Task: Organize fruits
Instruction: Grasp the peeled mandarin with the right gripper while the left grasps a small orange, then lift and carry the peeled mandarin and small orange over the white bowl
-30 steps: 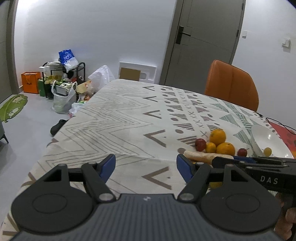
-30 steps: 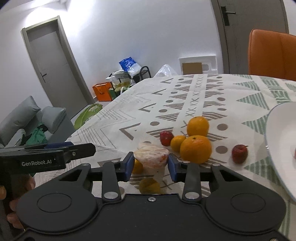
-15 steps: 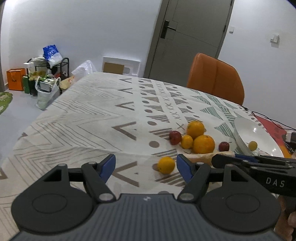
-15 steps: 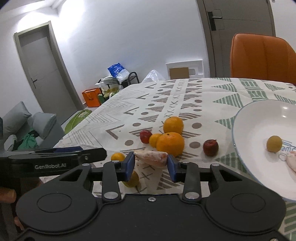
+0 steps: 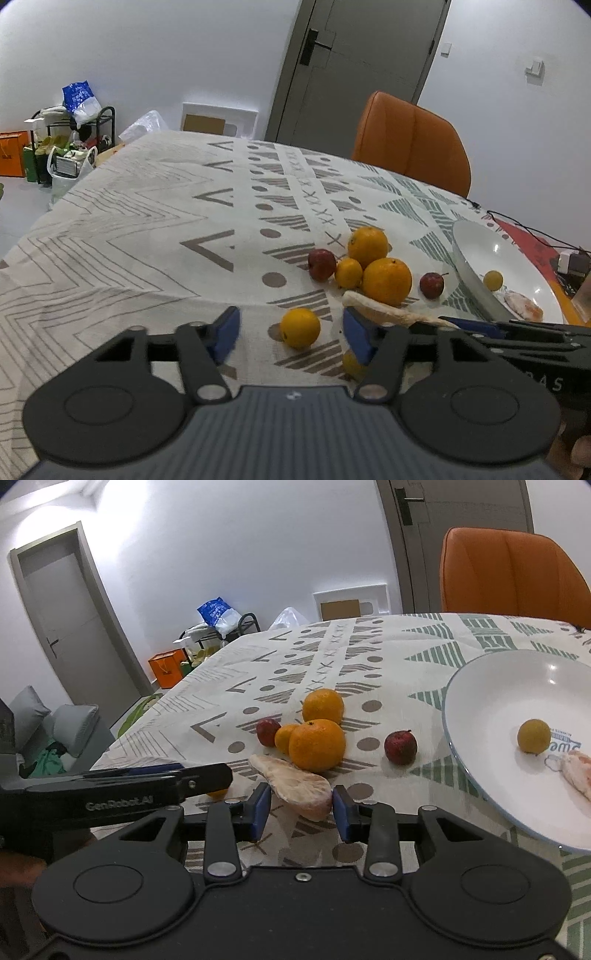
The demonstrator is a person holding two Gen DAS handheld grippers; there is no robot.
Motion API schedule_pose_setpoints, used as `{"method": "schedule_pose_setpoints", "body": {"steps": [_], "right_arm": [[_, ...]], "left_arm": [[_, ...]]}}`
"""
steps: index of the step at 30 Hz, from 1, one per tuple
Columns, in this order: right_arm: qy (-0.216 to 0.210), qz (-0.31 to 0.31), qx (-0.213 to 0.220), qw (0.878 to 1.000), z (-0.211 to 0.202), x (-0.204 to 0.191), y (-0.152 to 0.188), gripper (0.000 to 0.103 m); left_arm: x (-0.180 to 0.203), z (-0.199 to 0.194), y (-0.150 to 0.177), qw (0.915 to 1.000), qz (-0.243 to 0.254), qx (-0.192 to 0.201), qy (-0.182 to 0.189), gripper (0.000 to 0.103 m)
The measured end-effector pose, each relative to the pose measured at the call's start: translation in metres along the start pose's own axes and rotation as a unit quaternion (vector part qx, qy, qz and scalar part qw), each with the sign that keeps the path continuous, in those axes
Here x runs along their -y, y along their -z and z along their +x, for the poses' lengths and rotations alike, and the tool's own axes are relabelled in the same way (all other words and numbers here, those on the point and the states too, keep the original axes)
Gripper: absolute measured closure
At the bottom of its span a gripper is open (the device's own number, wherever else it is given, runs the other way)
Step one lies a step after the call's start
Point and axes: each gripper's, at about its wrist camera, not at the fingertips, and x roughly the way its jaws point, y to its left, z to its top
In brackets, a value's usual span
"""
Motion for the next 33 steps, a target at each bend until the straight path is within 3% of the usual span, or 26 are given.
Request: {"method": "schedule_pose_setpoints", "body": {"steps": [1, 4, 15, 23, 33], "right_arm": [[-0.001, 0.002, -0.001, 1.000, 0.001, 0.001, 0.001, 0.068], [-0.009, 0.008, -0.005, 1.000, 0.003, 0.003, 0.002, 0.068], [-0.016, -0.002, -0.010, 1.000, 0.013, -0.003, 0.005, 0.063], [-0.013, -0.008, -0.013, 1.000, 0.013, -0.006, 0.002, 0.066], [-0.014, -0.024, 0.012, 1.000, -0.002, -0.013, -0.002, 0.067]], "left_arm": [[0.000, 0.002, 0.001, 1.0000, -0.001, -0.004, -0.001, 0.064], [0.000, 0.005, 0.001, 1.0000, 0.001, -0.001, -0.010, 0.081], [0.008, 0.001, 0.005, 0.9997, 0.021, -0.003, 0.011, 0.081], [0.009, -0.002, 0.003, 0.9997, 0.020, 0.001, 0.012, 0.081], [0.007, -0.018, -0.002, 0.9995, 0.019, 0.025, 0.008, 0.081]]}}
